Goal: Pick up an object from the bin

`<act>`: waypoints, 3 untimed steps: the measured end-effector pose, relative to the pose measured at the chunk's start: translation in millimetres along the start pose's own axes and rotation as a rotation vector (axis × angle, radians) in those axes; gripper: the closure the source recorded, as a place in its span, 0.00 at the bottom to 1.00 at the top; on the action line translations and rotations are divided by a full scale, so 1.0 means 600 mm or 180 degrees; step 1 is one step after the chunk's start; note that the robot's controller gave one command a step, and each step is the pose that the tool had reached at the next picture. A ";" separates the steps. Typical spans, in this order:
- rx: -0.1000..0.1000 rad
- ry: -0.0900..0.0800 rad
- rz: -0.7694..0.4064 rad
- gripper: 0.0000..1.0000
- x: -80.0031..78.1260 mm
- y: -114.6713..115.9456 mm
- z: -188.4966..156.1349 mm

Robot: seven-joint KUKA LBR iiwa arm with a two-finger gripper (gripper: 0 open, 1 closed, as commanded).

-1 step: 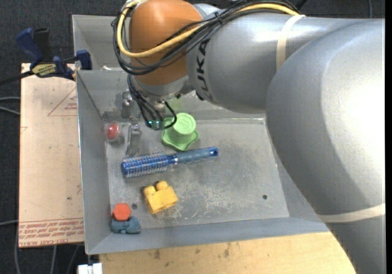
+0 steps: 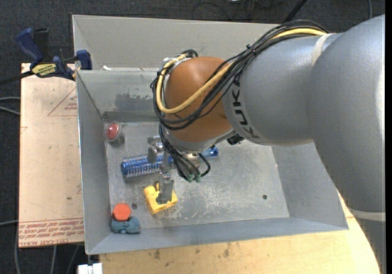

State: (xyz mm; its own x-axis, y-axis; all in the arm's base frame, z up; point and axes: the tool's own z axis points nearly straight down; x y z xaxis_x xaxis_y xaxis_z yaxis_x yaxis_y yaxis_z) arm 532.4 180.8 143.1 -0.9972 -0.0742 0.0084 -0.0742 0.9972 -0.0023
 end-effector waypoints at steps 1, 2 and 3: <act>-0.0032 -0.0062 0.0625 0.00 0.012 -0.020 0.113; -0.0046 -0.0128 0.0639 1.00 0.002 -0.021 0.104; -0.0036 -0.0077 0.0742 1.00 -0.117 0.046 0.108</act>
Offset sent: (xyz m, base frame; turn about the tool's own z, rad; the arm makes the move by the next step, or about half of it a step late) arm -0.0110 -0.0150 -0.0731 0.1982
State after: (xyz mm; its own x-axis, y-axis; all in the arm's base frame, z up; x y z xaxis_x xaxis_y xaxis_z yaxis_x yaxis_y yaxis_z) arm 599.7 213.3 77.8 -0.9873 0.1581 -0.0149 0.1579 0.9874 0.0097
